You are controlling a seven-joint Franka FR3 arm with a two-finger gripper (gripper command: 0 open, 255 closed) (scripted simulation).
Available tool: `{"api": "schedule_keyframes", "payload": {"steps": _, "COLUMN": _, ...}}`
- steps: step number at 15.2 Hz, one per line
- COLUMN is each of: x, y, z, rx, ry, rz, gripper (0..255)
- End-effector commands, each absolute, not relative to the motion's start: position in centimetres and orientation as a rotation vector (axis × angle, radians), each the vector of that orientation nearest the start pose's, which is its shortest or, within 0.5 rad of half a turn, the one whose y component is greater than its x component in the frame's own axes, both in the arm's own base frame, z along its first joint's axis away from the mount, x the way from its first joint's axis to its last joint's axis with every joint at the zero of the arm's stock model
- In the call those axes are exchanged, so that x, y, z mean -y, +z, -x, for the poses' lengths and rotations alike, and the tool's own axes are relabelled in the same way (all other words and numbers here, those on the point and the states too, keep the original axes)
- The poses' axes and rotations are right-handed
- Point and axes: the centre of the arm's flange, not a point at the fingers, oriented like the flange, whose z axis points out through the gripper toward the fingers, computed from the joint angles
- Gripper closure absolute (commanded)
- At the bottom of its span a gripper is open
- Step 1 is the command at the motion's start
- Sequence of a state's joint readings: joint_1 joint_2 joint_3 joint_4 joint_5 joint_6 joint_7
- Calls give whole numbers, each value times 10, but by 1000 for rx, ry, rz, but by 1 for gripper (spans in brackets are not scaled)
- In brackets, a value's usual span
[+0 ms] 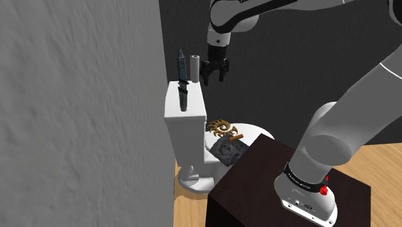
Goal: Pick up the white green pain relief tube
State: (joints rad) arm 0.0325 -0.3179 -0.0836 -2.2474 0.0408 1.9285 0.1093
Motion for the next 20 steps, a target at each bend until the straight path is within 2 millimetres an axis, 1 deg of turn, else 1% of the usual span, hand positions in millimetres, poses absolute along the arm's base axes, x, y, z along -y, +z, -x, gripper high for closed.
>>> {"api": "schedule_keyframes", "payload": {"steps": 1, "x": 23, "y": 481, "z": -481, "rx": -275, "ry": 12, "rz": 3066, "gripper": 0}}
{"api": "schedule_keyframes", "payload": {"steps": 15, "x": 36, "y": 399, "z": -650, "rx": -368, "ry": 51, "rz": 3057, "gripper": 0}}
{"api": "schedule_keyframes", "payload": {"steps": 16, "x": 36, "y": 398, "z": -651, "rx": -368, "ry": 52, "rz": 3057, "gripper": 0}}
{"api": "schedule_keyframes", "payload": {"steps": 20, "x": 36, "y": 377, "z": -651, "rx": -368, "ry": 52, "rz": 3057, "gripper": 0}}
